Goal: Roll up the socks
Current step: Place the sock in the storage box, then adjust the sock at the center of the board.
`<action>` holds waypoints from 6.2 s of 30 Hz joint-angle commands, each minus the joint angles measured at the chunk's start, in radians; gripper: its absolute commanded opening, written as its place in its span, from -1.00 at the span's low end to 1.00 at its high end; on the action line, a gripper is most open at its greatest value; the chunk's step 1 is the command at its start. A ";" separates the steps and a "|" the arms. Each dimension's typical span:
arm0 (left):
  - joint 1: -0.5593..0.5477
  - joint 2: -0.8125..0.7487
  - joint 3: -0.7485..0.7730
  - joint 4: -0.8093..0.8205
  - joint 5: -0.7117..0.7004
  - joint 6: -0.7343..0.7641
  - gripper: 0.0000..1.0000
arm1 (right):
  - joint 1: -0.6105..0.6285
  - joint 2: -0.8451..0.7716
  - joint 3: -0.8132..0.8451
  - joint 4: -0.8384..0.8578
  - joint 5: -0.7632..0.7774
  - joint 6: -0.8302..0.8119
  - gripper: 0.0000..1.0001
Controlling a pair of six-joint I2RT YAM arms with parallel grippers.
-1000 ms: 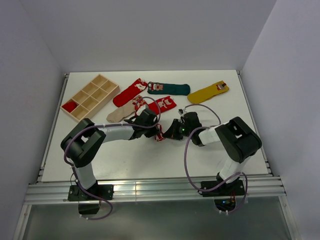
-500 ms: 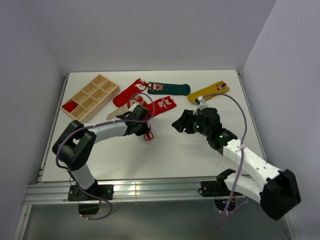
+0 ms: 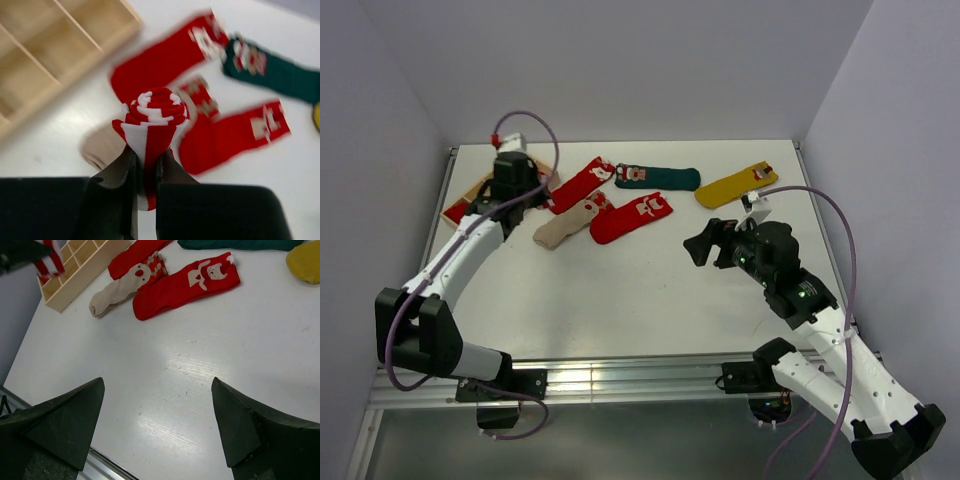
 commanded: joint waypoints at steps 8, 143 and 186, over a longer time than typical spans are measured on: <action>0.321 0.017 0.082 0.206 0.134 0.425 -1.00 | -0.006 -0.011 -0.009 0.013 -0.049 -0.026 0.89; 0.579 0.178 0.566 -0.145 0.262 0.027 0.69 | -0.061 0.354 0.207 -0.002 0.073 -0.056 0.95; 0.185 -0.557 -0.351 0.007 0.205 0.056 0.95 | -0.296 1.248 0.572 -0.087 -0.220 0.114 0.78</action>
